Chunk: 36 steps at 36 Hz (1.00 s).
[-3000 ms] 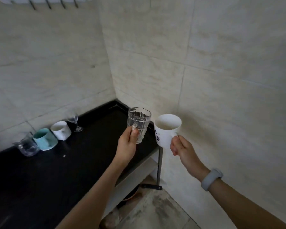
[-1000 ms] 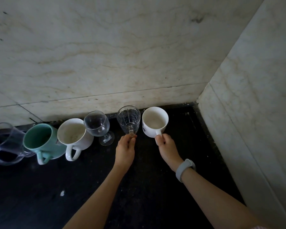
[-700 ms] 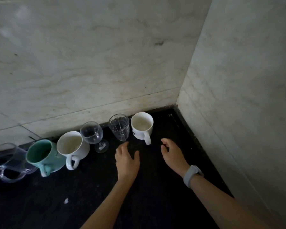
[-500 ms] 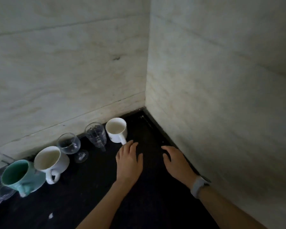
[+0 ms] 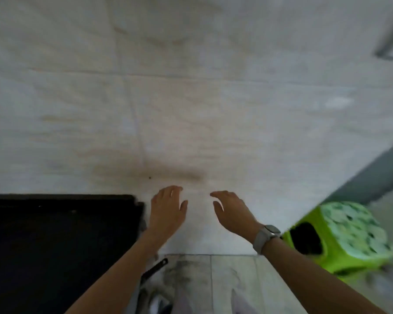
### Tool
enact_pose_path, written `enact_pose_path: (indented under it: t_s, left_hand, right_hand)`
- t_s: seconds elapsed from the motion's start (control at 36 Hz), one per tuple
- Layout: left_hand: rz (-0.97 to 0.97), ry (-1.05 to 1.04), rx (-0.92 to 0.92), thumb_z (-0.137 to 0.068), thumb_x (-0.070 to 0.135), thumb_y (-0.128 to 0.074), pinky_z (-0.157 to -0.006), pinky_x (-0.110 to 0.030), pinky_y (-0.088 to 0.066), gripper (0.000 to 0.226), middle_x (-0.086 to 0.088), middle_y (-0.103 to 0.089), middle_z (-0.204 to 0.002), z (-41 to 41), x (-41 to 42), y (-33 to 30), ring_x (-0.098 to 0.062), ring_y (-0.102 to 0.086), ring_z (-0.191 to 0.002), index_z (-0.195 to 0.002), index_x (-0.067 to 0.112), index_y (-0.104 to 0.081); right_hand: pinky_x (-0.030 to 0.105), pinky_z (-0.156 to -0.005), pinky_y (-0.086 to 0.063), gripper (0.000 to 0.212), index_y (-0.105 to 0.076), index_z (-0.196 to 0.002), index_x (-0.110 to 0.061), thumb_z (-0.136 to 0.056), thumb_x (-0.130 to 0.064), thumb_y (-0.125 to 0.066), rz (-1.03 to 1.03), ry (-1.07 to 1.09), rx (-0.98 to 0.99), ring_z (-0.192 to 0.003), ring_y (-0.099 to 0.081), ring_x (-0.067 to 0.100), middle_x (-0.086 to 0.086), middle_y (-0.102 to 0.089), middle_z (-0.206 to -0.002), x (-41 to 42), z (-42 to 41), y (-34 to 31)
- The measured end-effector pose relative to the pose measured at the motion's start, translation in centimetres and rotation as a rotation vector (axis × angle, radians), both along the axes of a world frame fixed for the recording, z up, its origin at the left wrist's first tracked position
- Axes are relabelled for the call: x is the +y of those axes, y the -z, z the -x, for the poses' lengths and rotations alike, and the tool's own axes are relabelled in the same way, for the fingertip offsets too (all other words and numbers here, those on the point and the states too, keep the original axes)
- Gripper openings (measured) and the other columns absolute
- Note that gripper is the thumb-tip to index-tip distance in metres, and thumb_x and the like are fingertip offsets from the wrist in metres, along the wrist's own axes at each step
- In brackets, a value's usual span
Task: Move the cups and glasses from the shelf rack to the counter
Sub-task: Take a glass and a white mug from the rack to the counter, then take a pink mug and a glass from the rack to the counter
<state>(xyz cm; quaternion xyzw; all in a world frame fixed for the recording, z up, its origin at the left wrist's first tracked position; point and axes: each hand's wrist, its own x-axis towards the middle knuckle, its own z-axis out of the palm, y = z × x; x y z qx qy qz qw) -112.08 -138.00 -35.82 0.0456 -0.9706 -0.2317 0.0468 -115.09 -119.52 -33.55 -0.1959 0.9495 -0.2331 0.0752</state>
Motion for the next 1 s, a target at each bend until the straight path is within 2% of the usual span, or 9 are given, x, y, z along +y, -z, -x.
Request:
enact_pose_path:
  t_s: [0.25,0.39,0.56,0.69,1.0]
  left_hand:
    - [0.196,0.611,-0.029,-0.093,0.036,-0.041,-0.111,-0.04,-0.024,0.046,0.0,-0.042,-0.141,-5.3,26.9,-1.1,-0.02,-0.033,-0.133,-0.135,0.019,-0.038]
    - [0.299,0.959,0.042,-0.089,0.038,-0.043,-0.102,-0.041,-0.034,0.043,-0.002,-0.049,-0.132,-9.8,41.3,-2.5,-0.025,-0.042,-0.124,-0.127,0.017,-0.043]
    - [0.342,1.309,0.119,-0.087,0.038,-0.045,-0.1,-0.039,-0.035,0.043,-0.006,-0.053,-0.127,-17.5,57.3,-3.3,-0.027,-0.045,-0.121,-0.124,0.015,-0.047]
    - [0.332,1.565,0.159,-0.088,0.039,-0.045,-0.098,-0.038,-0.035,0.044,-0.005,-0.054,-0.126,-25.4,69.7,-3.4,-0.026,-0.046,-0.12,-0.126,0.018,-0.045]
    - [0.224,1.977,0.218,-0.09,0.037,-0.044,-0.101,-0.037,-0.031,0.042,-0.001,-0.051,-0.131,-44.1,95.5,-6.0,-0.023,-0.043,-0.124,-0.129,0.02,-0.044]
  right_hand:
    - [0.038,-0.103,-0.032,0.041,-0.042,-0.134,-0.021,-0.094,-0.026,-0.038,-0.136,0.635,0.034,-0.131,-0.036,0.023,0.003,-0.048,-0.138,26.1,-15.5,0.1]
    - [0.036,-0.105,-0.029,0.042,-0.041,-0.134,-0.023,-0.093,-0.027,-0.039,-0.187,0.947,0.019,-0.132,-0.035,0.023,0.003,-0.047,-0.138,37.1,-26.0,-1.1]
    - [0.037,-0.108,-0.029,0.043,-0.041,-0.135,-0.021,-0.093,-0.03,-0.039,-0.225,1.296,0.016,-0.13,-0.038,0.025,0.003,-0.049,-0.138,47.0,-38.6,-1.6]
    - [0.036,-0.104,-0.032,0.04,-0.046,-0.13,-0.022,-0.091,-0.029,-0.041,-0.261,1.564,0.0,-0.125,-0.042,0.025,0.002,-0.053,-0.132,54.4,-48.3,-1.7]
    - [0.039,-0.109,-0.033,0.039,-0.045,-0.132,-0.022,-0.095,-0.029,-0.035,-0.194,2.002,-0.004,-0.132,-0.038,0.02,-0.001,-0.05,-0.138,71.0,-66.2,-3.9]
